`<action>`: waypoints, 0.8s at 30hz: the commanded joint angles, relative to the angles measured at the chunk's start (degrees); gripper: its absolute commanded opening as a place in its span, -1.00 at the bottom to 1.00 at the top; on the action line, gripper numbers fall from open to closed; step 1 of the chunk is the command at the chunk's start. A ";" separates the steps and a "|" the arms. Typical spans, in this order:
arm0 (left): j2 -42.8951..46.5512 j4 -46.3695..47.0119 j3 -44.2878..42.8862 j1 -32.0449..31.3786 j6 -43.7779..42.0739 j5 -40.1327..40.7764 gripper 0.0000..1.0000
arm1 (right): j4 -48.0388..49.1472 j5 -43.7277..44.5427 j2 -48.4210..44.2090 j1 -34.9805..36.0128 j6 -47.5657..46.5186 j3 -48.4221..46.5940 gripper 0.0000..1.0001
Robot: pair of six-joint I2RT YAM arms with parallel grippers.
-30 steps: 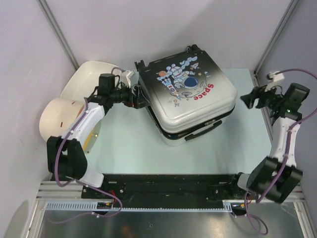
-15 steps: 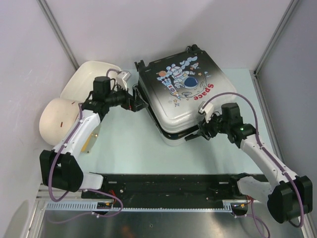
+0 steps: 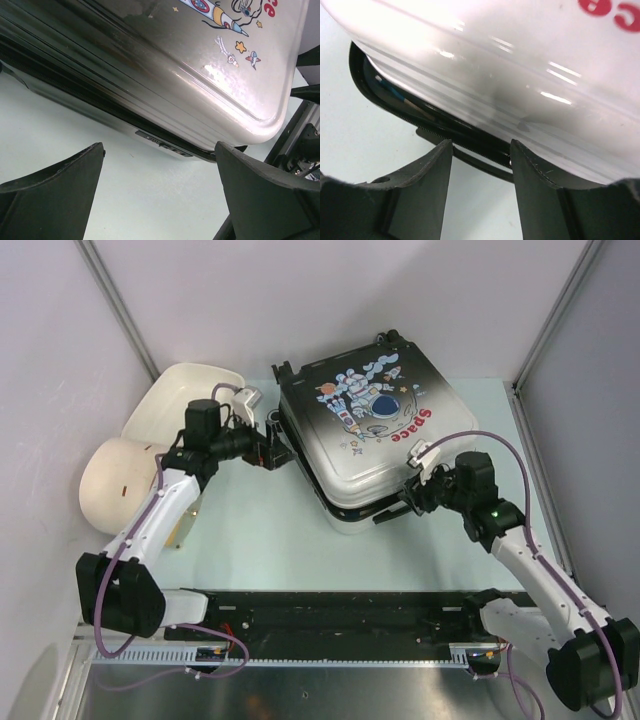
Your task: Open, take out, and arrange the luggage
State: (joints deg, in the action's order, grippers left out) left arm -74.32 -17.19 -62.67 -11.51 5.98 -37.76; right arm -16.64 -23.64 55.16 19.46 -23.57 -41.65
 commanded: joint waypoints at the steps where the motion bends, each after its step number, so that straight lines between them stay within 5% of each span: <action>1: 0.67 1.81 -0.16 -0.09 -1.32 -1.35 0.94 | 3.46 0.60 0.38 -0.74 0.64 -0.36 0.10; 9: 0.06 1.90 -0.78 -0.09 -1.41 -1.09 0.94 | 4.00 0.79 10.49 -7.86 -0.42 -0.45 0.04; 21: 0.15 2.16 0.27 -0.01 -1.41 -1.09 0.94 | -24.40 -3.77 -5.76 -24.90 -7.98 -1.77 -0.23; 24: -0.29 2.60 -0.08 -0.01 -0.97 -1.27 0.95 | -23.00 -7.97 -6.73 -29.04 -3.77 -2.03 0.00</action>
State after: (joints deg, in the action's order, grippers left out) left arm -74.61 -16.88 -62.57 -11.51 6.00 -37.78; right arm -35.24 -26.65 49.50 -5.41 -28.25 -41.80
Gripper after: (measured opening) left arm 0.973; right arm 0.441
